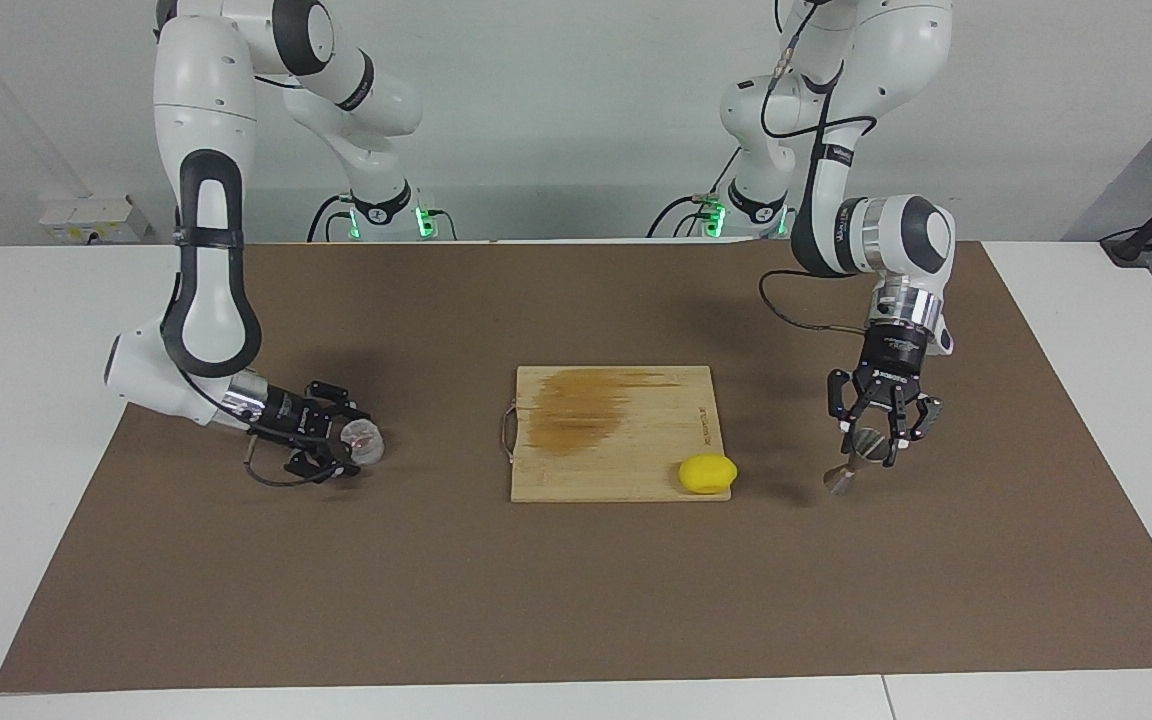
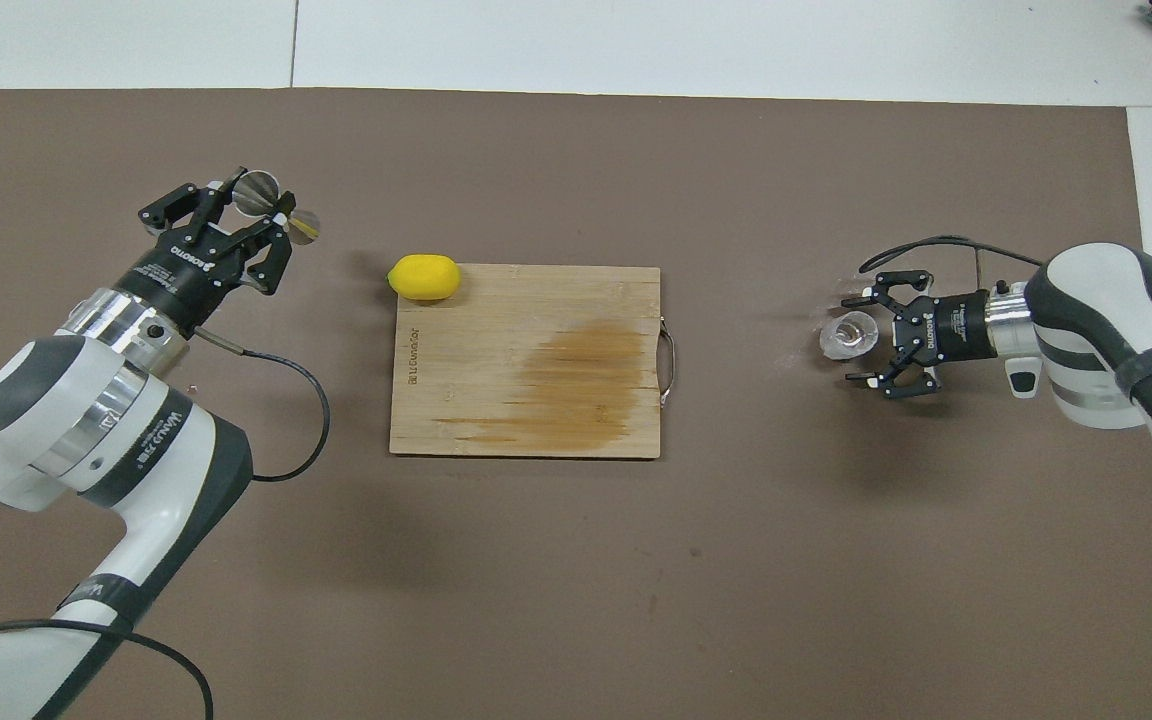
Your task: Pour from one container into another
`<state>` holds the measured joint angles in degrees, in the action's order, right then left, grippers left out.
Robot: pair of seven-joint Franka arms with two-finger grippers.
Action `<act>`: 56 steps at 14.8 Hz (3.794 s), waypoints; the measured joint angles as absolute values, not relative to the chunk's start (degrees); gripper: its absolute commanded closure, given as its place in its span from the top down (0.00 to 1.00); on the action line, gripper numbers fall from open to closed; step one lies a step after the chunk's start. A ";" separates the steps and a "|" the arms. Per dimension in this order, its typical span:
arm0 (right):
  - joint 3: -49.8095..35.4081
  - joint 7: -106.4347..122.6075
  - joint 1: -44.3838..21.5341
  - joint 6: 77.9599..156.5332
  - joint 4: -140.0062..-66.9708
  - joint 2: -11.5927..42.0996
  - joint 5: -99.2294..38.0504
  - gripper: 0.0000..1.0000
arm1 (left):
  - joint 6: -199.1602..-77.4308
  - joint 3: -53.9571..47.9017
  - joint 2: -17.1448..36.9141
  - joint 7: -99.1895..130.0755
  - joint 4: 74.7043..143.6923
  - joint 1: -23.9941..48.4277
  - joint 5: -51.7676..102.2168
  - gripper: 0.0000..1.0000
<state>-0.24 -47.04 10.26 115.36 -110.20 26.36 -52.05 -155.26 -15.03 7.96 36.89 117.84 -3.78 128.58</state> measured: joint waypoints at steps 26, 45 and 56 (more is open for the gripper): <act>-0.23 -44.40 9.48 115.96 -110.87 26.37 -52.06 0.73 | -166.99 -20.52 21.96 39.43 103.60 21.04 128.66 0.00; -0.18 -44.39 8.06 116.34 -110.31 25.90 -52.04 0.14 | -167.91 -20.51 23.97 39.43 103.47 21.67 130.19 1.00; -0.13 -61.14 -0.53 121.14 -107.13 21.84 -43.25 0.14 | -173.73 -20.95 23.35 39.58 102.89 23.13 130.66 1.00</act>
<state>-0.13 -61.14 -0.53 121.14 -107.13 21.84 -43.25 -173.73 -20.95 23.35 39.58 102.89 23.13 130.66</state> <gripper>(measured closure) 0.489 0.000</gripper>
